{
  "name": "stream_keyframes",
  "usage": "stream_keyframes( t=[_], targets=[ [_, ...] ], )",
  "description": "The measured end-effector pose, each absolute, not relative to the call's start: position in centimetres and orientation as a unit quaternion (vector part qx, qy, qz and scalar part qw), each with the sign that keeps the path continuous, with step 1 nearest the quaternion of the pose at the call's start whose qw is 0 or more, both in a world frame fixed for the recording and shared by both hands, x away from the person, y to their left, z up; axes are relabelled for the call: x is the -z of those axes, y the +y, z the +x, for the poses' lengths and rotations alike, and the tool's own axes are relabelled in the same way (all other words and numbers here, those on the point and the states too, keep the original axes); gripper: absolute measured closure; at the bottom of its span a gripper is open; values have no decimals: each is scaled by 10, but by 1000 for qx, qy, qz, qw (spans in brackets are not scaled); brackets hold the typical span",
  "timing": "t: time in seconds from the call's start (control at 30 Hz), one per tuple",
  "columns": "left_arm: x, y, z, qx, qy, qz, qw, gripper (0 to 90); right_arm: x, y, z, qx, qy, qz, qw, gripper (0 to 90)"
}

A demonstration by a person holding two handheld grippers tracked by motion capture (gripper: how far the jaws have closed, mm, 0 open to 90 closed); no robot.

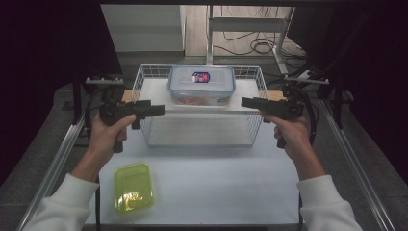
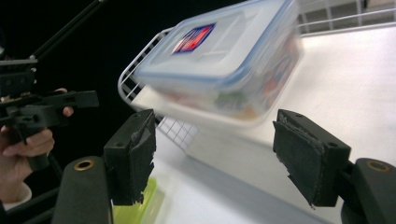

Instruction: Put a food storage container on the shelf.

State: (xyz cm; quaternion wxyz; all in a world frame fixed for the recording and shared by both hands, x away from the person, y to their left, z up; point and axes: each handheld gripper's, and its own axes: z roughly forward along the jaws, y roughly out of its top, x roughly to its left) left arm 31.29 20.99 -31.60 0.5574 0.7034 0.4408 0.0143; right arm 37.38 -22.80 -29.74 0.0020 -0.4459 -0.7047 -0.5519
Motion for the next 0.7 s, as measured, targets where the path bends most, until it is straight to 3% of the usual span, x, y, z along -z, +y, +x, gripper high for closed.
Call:
stream_keyframes(
  t=[0.4,0.7],
  targets=[
    [375,223,241,-24,430,732,527,175,347,-238,315,544,-748,-381,-2,300],
    [408,219,221,-8,438,745,503,190,393,-241,289,525,-765,-373,8,302]
  ],
)
